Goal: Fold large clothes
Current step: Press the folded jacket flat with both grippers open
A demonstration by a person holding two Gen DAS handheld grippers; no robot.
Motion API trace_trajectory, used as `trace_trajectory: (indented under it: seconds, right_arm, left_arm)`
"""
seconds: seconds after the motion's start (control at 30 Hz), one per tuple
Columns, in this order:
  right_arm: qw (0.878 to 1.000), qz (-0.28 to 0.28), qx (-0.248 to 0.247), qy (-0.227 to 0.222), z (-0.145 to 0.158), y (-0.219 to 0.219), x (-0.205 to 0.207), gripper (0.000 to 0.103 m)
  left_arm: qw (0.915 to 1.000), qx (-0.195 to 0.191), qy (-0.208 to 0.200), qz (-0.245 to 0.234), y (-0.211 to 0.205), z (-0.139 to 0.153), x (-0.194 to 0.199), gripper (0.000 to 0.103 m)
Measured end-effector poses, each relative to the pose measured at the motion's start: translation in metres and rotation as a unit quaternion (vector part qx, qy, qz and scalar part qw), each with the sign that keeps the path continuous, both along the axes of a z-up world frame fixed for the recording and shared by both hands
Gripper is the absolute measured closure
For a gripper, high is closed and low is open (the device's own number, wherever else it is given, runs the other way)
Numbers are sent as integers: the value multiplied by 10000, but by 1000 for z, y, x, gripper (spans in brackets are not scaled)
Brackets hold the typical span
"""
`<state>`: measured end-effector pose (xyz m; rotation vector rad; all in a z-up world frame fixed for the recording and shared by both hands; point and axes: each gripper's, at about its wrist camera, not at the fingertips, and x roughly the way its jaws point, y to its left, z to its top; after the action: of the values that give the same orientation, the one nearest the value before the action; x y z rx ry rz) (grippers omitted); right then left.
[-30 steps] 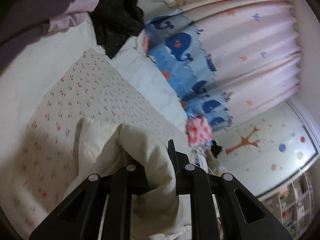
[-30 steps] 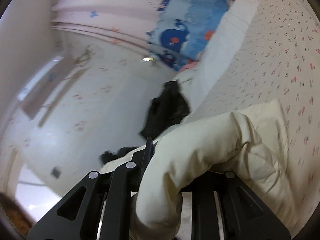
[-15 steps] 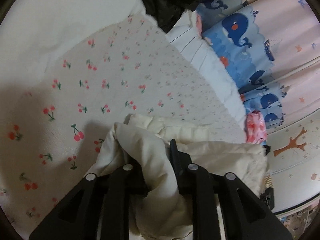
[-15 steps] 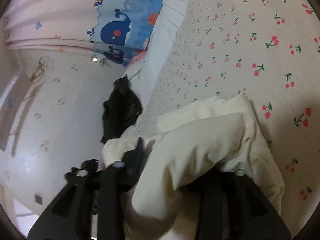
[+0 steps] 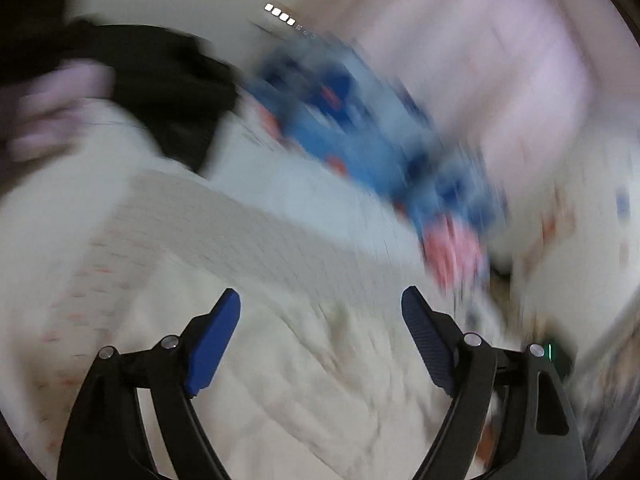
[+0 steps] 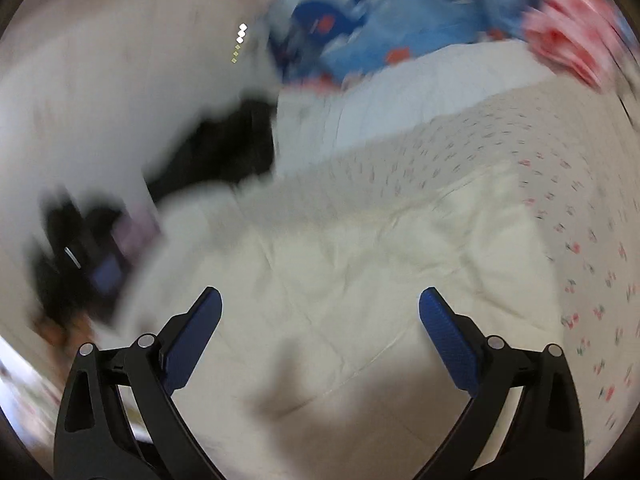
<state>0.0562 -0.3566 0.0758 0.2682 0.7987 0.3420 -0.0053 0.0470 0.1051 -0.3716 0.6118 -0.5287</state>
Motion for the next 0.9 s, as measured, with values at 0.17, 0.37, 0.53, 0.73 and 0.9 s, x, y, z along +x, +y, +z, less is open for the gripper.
trace_trajectory:
  seconds: [0.17,0.37,0.53,0.73,0.9]
  right_arm:
    - [9917,-339,-1135,502,-61,40,61,7]
    - [9882,-694,-1054,869,-75,15,83,7]
    - [9901,-550,-1284,-158,-24,37,75,7]
    - [9847,-492,-1467,805,-84,31,139,7]
    - [9833,-579,-1497,859,-91,25,147,7]
  left_arm:
    - [9880,1355,581,-451,-89,-63,54,24]
    - [9839,1330,1192,13,-86,-115,102,24]
    - [9831,1534,993,58,-91,-116,92,24]
    - [9855,1439,889,98,-93,-117,89,24]
    - [9835,1625,779,133,-100,-117,87,24]
